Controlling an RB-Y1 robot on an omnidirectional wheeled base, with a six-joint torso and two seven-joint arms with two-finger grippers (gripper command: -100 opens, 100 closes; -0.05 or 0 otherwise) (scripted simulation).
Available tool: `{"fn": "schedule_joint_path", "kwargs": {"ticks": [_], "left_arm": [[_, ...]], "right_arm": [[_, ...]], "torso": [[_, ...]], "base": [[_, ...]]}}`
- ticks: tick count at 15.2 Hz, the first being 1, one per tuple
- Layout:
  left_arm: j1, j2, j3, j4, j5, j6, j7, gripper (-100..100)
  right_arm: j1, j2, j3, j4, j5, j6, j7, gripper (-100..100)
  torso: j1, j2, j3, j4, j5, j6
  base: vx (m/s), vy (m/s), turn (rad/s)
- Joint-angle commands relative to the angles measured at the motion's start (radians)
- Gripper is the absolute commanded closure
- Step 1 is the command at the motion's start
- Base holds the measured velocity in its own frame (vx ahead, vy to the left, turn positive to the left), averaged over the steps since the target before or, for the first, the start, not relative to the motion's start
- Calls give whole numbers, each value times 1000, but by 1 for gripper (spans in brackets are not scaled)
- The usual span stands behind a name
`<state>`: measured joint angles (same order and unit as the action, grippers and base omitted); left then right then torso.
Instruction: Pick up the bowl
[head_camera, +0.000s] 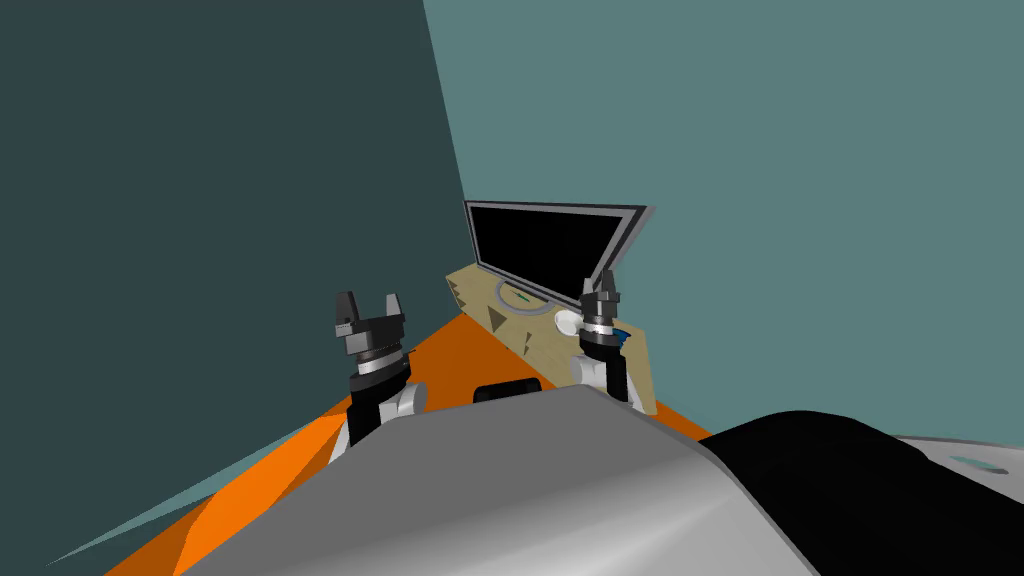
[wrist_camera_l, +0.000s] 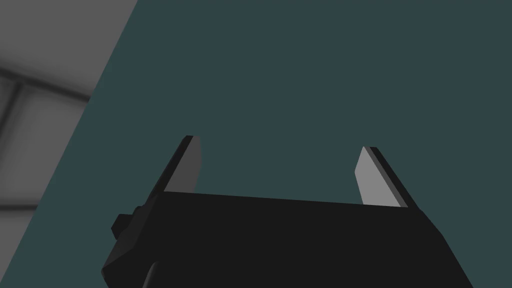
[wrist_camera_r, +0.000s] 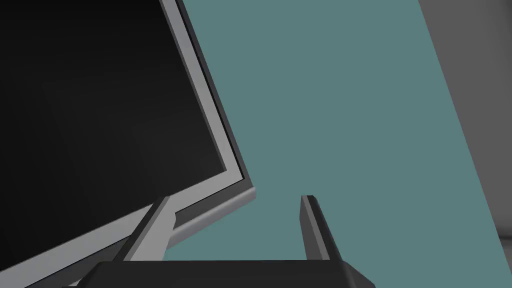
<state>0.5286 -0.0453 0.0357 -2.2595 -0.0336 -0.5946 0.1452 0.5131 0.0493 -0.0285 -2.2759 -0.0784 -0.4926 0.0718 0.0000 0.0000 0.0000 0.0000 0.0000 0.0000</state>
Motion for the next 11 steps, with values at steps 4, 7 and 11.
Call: {"fn": "schedule_joint_path", "kwargs": {"ticks": [4, 7, 11], "left_arm": [[0, 0, 0, 0, 0, 0, 0, 0], [0, 0, 0, 0, 0, 0, 0, 0], [0, 0, 0, 0, 0, 0, 0, 0]], "right_arm": [[3, -85, 7, 15, 17, 1, 4, -100], [4, -159, 15, 38, 42, 4, 11, -100], [4, -231, 24, 71, 77, 9, 20, -100]], "torso": [[0, 0, 0, 0, 0, 0], [1, -1, 0, 0, 0, 0], [1, -1, -1, 0, 0, 0]], "base": [[5, 13, 11], [10, 21, 16], [16, 23, 21]]}}
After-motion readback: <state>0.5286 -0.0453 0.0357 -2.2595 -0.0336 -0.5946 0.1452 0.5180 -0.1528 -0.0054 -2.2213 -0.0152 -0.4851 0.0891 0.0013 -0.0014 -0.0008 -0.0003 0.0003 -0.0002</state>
